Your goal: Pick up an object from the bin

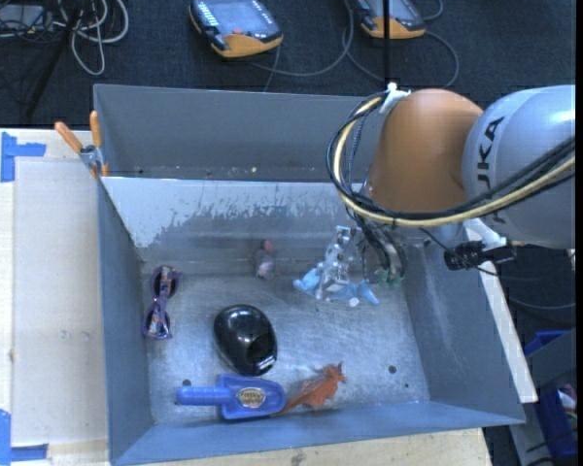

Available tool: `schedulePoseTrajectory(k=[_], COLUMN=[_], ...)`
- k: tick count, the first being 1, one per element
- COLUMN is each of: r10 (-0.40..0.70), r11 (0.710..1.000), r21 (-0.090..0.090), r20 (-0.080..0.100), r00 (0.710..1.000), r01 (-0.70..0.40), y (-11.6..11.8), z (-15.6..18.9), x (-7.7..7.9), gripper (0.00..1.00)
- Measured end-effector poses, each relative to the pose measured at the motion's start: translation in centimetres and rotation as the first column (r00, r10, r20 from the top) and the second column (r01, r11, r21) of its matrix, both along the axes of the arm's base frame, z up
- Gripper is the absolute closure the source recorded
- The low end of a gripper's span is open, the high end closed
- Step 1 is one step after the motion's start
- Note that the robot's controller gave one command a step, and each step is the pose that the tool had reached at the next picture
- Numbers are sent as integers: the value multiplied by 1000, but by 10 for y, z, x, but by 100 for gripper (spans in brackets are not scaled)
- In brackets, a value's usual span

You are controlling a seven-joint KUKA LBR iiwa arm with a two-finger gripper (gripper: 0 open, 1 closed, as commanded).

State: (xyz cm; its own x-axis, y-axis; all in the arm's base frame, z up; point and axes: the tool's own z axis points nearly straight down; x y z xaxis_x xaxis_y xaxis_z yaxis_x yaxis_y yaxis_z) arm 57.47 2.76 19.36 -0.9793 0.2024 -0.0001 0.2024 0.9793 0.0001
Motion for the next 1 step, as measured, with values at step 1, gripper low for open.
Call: schedulePoseTrajectory(k=[1], r10=[2], r11=[1000], r21=[0], r20=[-5], r00=[1000], r01=[-2], y=[-6], z=[41], x=[2], gripper=[100])
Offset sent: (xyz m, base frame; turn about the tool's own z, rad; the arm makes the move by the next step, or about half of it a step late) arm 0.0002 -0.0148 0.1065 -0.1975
